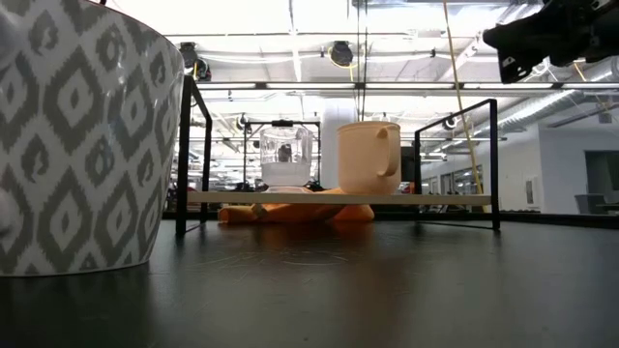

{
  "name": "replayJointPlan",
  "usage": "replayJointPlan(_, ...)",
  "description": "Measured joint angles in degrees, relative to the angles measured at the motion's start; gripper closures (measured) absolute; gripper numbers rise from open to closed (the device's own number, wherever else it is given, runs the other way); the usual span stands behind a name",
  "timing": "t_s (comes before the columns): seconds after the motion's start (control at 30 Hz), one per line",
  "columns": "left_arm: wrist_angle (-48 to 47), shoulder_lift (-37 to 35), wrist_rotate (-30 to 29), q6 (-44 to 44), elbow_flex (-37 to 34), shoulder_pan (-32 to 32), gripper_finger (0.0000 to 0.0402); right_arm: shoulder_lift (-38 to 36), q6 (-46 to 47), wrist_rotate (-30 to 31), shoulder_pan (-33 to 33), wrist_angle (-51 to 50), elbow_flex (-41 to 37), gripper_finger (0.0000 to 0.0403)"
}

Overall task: Stack small to large cups/mugs on shelf
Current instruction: Put the gray patterned mug on the shelf

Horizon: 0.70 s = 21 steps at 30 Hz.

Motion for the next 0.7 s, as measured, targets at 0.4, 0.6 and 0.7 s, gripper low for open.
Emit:
replayJointPlan(0.4, -0.13, 0.00, 0.00, -0.07, 0.00, 0.01, 0.0378, -0.86, -0.08, 0.17, 0.00, -0.37, -0.42, 0.0403)
replayJointPlan(0.6, -0.13, 0.01, -0.02, -0.72, 0.00, -0.01, 0.0378, -0.86, 0.06, 0.20, 0.00, 0.77, -2.17, 0.0403)
replayJointPlan(0.7, -0.12, 0.00, -0.02, -0.95, 0.00, -0.01, 0.0378, -0.86, 0.45, 0.20, 0.00, 1.01, -2.67, 0.0403)
